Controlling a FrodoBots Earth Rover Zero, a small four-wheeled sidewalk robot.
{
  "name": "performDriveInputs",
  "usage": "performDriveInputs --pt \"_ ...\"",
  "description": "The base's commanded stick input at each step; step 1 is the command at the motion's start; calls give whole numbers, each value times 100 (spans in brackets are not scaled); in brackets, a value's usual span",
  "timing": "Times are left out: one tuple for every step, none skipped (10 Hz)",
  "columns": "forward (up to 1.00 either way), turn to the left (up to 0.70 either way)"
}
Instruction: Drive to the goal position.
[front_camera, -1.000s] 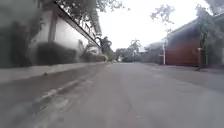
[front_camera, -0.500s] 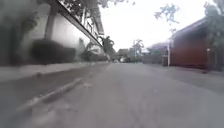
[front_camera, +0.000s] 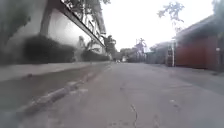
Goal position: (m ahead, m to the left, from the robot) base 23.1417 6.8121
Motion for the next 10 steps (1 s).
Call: performDriveInputs --pt "100 -40" --pt "100 -40" --pt "100 -28" --pt "100 -6" --pt "100 0" --pt "100 0" --pt "100 0" --pt "100 0" --pt "100 0" --pt "100 0"
